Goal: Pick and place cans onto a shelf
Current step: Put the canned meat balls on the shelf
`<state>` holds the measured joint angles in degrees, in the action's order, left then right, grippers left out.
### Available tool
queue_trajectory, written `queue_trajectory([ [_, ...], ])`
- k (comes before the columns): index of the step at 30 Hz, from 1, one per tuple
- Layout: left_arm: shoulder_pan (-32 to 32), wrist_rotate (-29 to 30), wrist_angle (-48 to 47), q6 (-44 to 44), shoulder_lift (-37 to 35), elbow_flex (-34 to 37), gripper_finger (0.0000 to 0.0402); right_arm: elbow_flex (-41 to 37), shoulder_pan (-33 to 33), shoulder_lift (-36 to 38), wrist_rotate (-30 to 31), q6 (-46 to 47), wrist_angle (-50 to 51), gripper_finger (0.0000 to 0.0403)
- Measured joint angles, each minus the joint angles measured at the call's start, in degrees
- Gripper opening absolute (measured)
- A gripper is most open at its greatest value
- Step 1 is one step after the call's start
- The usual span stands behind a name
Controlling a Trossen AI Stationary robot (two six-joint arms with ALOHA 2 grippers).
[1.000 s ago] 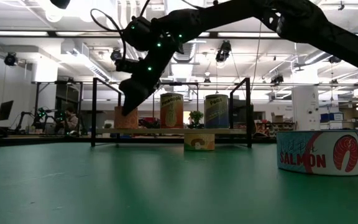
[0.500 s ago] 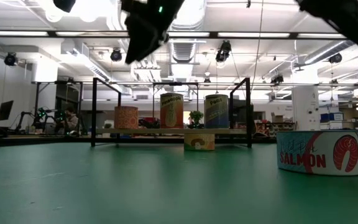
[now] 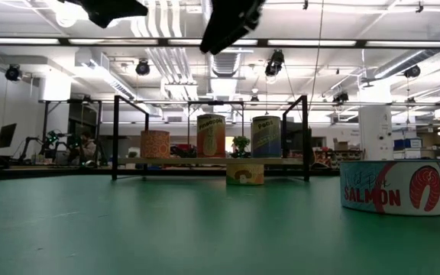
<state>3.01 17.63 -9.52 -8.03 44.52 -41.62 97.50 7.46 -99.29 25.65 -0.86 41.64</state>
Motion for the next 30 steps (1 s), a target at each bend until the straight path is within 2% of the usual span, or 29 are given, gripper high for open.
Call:
queue_trajectory([
  [8, -0.9, 0.9, -5.8, 4.5, 6.9, -3.9, 0.0, -23.6, 1.3, 14.2, 0.0, -5.1, -24.6, 0.0326],
  [12, -3.1, 4.4, -15.4, 9.3, 13.2, -7.9, 0.0, -31.4, 1.3, 19.7, 0.0, -9.1, -35.8, 0.0326],
  [18, -11.3, 3.7, -28.5, 9.9, 24.2, -13.9, 0.0, -39.5, 1.4, 25.5, -1.9, -12.8, -45.2, 0.0326],
  [20, -15.3, 1.3, -31.2, 7.9, 27.6, -16.4, 0.0, -41.2, 1.4, 26.9, -2.1, -13.5, -47.4, 0.0326],
  [25, -24.9, -10.6, -37.4, 1.9, 35.4, -23.6, 0.0, -44.4, 1.4, 29.1, -2.1, -13.4, -46.9, 0.0326],
  [30, -30.0, -12.4, -46.9, 0.5, 44.3, -32.5, 0.0, -44.7, 1.4, 29.8, -2.1, -14.2, -46.7, 0.0326],
])
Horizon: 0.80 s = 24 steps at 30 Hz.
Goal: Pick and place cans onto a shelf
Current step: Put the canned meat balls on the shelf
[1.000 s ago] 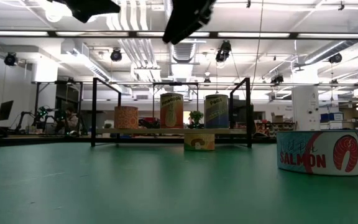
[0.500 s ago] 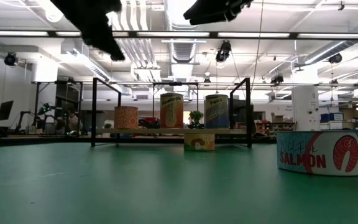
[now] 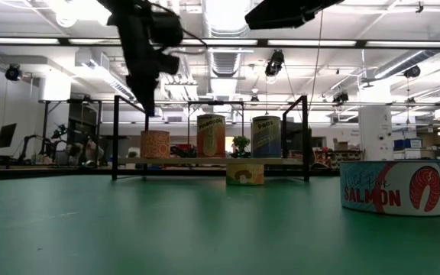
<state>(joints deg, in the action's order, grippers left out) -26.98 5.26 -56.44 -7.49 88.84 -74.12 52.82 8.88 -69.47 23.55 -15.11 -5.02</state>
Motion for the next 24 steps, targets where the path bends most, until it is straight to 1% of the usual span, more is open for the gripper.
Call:
queue_trajectory([
  [4, -0.8, -0.1, -1.7, -0.4, 5.0, -3.1, 0.0, 0.0, 0.0, 0.0, 0.0, -0.9, 1.0, 0.0326],
  [8, -0.8, 0.1, -1.6, -0.3, 7.4, -3.8, 0.0, 0.0, 0.0, 0.0, 0.0, -0.2, 3.2, 0.0326],
  [15, -0.8, 2.1, -0.6, 0.6, 8.6, -3.7, 0.0, 0.0, 0.0, 0.0, 0.0, 0.1, 3.4, 0.0326],
  [24, -0.8, 2.4, 1.5, 0.7, 8.4, -0.5, 0.0, 0.0, 0.0, 0.0, 0.0, 0.3, 3.4, 0.0326],
])
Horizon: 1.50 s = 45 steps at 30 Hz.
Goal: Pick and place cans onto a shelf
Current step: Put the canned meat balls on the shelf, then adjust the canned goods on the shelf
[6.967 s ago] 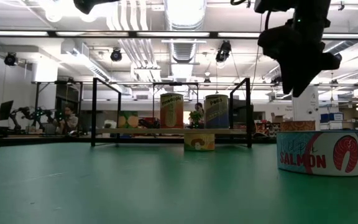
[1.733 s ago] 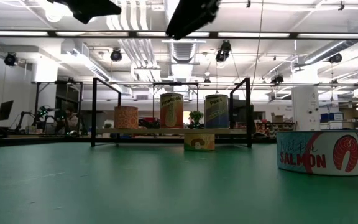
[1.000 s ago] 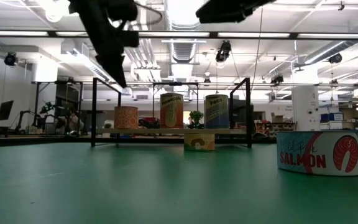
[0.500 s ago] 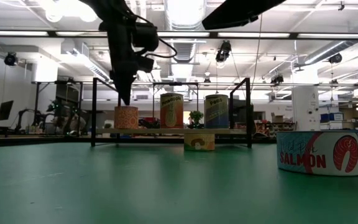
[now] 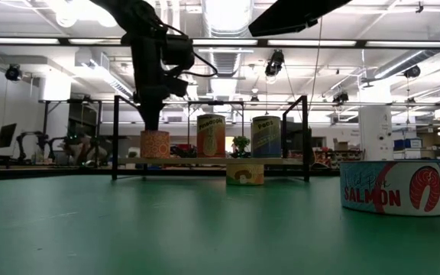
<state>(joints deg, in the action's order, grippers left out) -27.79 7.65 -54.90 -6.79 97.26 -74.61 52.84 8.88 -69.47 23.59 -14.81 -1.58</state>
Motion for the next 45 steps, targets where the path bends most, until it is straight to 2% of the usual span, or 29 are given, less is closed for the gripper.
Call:
queue_trajectory([
  [6, 0.0, 4.0, -0.4, 1.0, 0.0, 0.3, 0.0, 0.0, 0.0, 0.0, 0.0, 0.2, 0.0, 0.0326],
  [13, -0.1, 4.5, -2.1, 2.2, 0.0, 0.3, 0.0, 0.0, 0.0, 0.0, 0.0, 0.2, 0.0, 0.0326],
  [18, -0.1, 7.4, -4.1, 3.1, 0.0, 0.4, 0.0, 0.0, 0.0, 0.0, 0.0, 0.2, 0.0, 0.0326],
  [26, -0.1, 7.3, -3.2, 3.0, -1.2, 0.5, 0.0, 0.0, 0.0, 0.0, 0.0, 0.2, 0.1, 0.0326],
  [37, -0.1, 7.3, -2.5, 0.6, -2.0, -5.4, 0.0, 0.0, 0.0, 0.0, 0.0, 0.2, 0.1, 0.0326],
  [45, -2.3, 8.9, 3.5, -2.3, -1.9, -7.5, 0.0, 0.0, 0.0, 0.0, 0.0, 0.2, 0.9, 0.0326],
])
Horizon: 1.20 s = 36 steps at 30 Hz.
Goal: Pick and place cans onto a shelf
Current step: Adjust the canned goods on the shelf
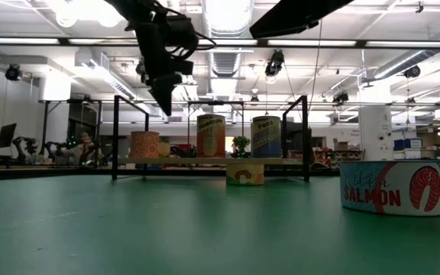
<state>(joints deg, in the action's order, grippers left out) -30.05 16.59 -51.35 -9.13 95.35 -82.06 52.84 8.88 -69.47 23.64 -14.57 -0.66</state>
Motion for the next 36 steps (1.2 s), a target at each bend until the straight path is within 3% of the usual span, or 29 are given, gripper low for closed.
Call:
queue_trajectory([
  [15, 1.7, -0.1, 1.8, 3.3, -2.2, 0.3, 0.0, 0.0, 0.0, 0.0, 0.5, 0.5, 1.1, 0.0326],
  [23, 5.4, -0.2, 6.7, 4.1, -8.2, 6.2, 0.0, 0.0, 0.0, 0.0, 0.5, 1.0, 1.3, 0.0326],
  [27, 6.0, -0.3, 12.1, 3.7, -11.4, 11.5, 0.0, 0.0, 0.0, 0.0, 0.5, 1.0, 1.3, 0.0326],
  [33, 5.9, -0.4, 27.5, -0.9, -13.6, 18.2, 0.0, 0.0, 0.0, 0.0, 0.5, 1.0, 1.3, 0.0326],
  [36, 5.8, -5.1, 34.7, -3.6, -12.8, 19.2, 0.0, 0.0, 0.0, 0.0, 0.5, 1.0, 1.2, 0.0326],
])
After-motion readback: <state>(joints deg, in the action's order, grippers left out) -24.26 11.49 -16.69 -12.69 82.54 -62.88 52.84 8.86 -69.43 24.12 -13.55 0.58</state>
